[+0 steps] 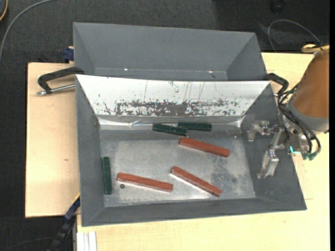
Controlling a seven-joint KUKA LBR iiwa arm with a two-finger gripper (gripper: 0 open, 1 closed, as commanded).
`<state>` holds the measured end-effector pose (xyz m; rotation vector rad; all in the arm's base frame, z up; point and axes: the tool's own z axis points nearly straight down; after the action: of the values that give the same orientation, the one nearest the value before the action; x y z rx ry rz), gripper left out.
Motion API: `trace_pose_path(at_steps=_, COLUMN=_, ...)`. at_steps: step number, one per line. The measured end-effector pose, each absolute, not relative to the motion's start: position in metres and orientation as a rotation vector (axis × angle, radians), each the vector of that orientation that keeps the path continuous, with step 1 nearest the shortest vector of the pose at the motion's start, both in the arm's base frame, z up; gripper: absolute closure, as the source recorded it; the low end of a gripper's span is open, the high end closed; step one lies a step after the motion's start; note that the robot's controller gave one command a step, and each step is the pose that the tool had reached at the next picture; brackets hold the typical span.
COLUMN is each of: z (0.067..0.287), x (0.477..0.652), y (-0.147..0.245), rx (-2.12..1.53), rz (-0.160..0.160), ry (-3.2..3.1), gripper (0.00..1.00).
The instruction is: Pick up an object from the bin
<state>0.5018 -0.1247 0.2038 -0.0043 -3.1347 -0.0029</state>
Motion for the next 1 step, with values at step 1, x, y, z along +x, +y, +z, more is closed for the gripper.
trace_pose_path(at_steps=1, z=0.0662, x=0.554, y=-0.1033, rx=0.034, rz=-0.004, ry=-3.137, gripper=0.0)
